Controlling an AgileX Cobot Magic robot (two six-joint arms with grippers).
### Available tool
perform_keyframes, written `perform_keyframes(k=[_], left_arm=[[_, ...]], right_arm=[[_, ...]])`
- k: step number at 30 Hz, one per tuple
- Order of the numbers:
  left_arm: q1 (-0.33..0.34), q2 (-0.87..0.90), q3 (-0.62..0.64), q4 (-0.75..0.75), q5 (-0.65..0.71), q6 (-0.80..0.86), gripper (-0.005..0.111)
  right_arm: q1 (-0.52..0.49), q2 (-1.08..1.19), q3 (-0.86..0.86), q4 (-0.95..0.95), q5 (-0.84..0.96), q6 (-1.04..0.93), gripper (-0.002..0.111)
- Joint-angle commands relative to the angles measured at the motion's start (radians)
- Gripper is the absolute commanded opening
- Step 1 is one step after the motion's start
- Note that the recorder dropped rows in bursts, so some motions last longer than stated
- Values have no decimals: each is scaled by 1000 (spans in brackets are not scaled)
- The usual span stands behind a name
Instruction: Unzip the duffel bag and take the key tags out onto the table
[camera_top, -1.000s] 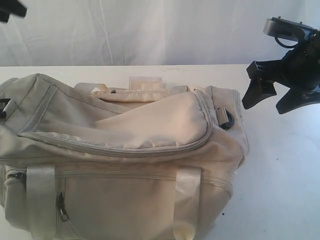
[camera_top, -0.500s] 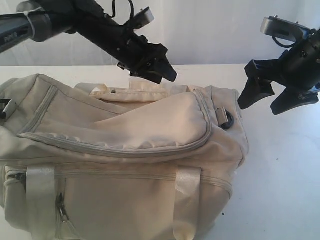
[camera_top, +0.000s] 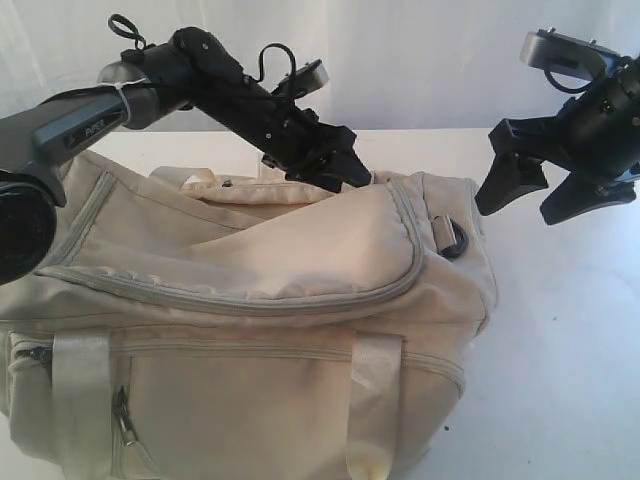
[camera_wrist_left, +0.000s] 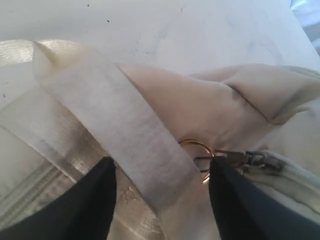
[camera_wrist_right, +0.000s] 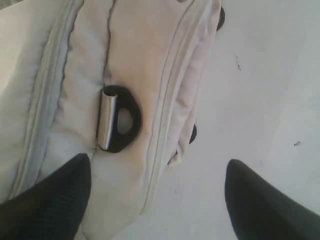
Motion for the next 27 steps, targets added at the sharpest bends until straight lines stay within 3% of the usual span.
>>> perform_keyframes(k=[1, 6, 8, 21, 27], left_arm=[[-14, 8, -4, -25, -15, 9, 53], [-14, 8, -4, -25, -5, 9, 11], [-14, 8, -10, -29, 5, 14, 0], [0, -91, -219, -28, 118, 43, 0], [0, -97, -235, -37, 164, 43, 0]], right_arm=[[1, -6, -7, 1, -6, -11, 69], [1, -6, -7, -1, -10, -11, 69], [1, -6, -7, -1, -10, -11, 69], [1, -6, -7, 29, -108, -14, 69], [1, -6, -9, 233, -257, -140, 69]])
